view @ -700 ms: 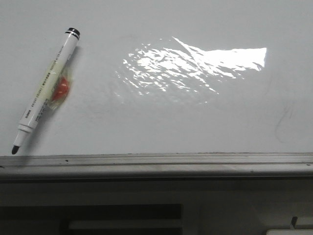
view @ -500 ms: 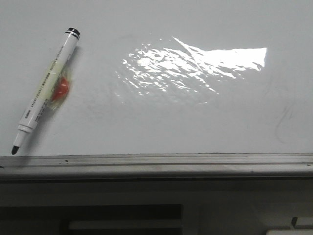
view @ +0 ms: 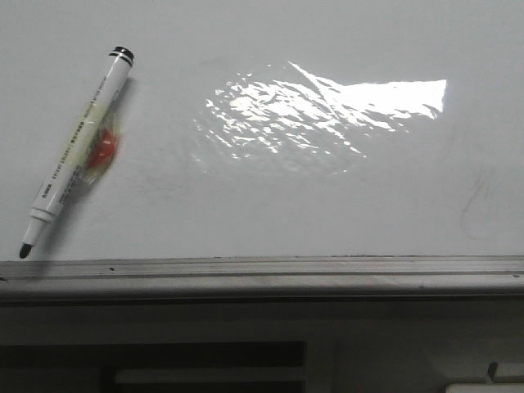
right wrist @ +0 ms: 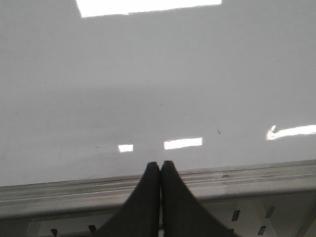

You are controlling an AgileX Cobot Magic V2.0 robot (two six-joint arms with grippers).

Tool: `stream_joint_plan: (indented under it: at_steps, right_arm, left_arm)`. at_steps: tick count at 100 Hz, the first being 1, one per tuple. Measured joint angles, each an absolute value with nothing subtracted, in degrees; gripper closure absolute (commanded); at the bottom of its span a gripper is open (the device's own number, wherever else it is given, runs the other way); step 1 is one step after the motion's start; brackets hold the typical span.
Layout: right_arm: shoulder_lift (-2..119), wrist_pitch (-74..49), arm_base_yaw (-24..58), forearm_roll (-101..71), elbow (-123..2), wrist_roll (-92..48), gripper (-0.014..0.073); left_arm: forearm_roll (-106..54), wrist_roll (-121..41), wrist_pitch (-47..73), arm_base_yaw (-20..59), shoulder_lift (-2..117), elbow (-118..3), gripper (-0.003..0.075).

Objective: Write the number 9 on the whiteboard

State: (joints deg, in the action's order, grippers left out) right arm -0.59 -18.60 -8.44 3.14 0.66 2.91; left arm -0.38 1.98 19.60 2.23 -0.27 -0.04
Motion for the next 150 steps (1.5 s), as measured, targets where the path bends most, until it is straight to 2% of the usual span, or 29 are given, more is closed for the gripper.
stream_joint_plan:
  at_steps: [41,71,102,124,150]
  right_arm:
    - [-0.59,-17.6,-8.44,3.46,0.66,2.91,0.0655]
    - [-0.59,-10.7,-8.44,3.72,0.66,2.91,0.0655]
    - [-0.59,2.87,-8.44,3.74,0.66,2.91,0.0655]
    - [-0.59,1.38,-8.44,2.96,0.66,4.08,0.0655]
    - [4.16,-10.95,-6.81,-0.88,-4.97,4.67,0.0655]
  left_arm:
    - [-0.38,1.98,19.09,2.23,-0.27,-0.04,0.0741]
    - [-0.38,1.98,15.56,2.23,-0.27,0.0,0.0741]
    - [-0.38,1.98,9.15,2.23,-0.27,0.0,0.0741]
    - [-1.74,1.98,3.21,2.23,-0.27,-0.04,0.0741]
    - [-3.19,1.98,11.39,2.23,-0.16,-4.49,0.0741]
